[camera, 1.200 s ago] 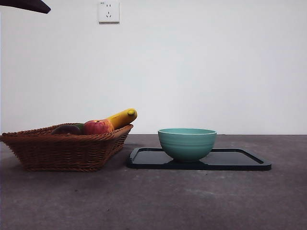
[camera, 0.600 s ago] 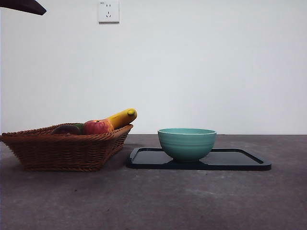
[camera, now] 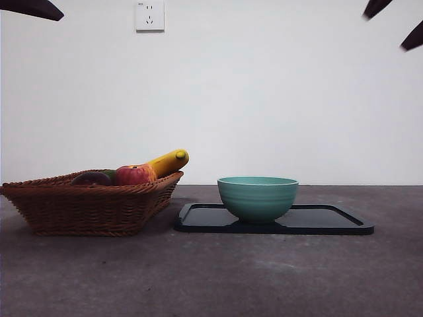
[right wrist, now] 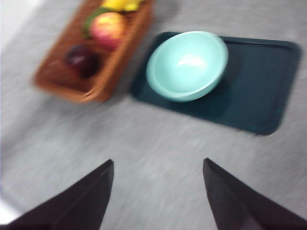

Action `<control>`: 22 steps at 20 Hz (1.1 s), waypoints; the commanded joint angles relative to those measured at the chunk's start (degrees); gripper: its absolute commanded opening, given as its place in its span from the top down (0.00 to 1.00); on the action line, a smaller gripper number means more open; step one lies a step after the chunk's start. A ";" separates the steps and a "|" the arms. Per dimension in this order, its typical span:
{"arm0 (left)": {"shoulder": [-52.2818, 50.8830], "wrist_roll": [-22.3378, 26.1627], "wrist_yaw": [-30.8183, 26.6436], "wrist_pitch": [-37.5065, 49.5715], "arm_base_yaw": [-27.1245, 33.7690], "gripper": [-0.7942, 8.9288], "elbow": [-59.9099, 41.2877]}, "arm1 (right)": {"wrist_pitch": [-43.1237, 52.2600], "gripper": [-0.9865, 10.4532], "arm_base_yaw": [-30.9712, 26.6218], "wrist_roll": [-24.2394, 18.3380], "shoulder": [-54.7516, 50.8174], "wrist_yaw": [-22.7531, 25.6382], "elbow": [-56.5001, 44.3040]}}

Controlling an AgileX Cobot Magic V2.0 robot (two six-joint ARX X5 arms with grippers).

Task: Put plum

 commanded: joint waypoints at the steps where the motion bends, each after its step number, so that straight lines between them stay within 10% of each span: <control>1: 0.31 0.70 0.28 0.46 -0.20 0.47 0.83 | 1.95 0.65 -0.96 0.35 7.02 0.33 4.72; 22: 0.31 0.68 0.28 0.44 -0.20 0.47 0.83 | 8.22 0.65 -4.63 -7.10 56.59 0.11 27.36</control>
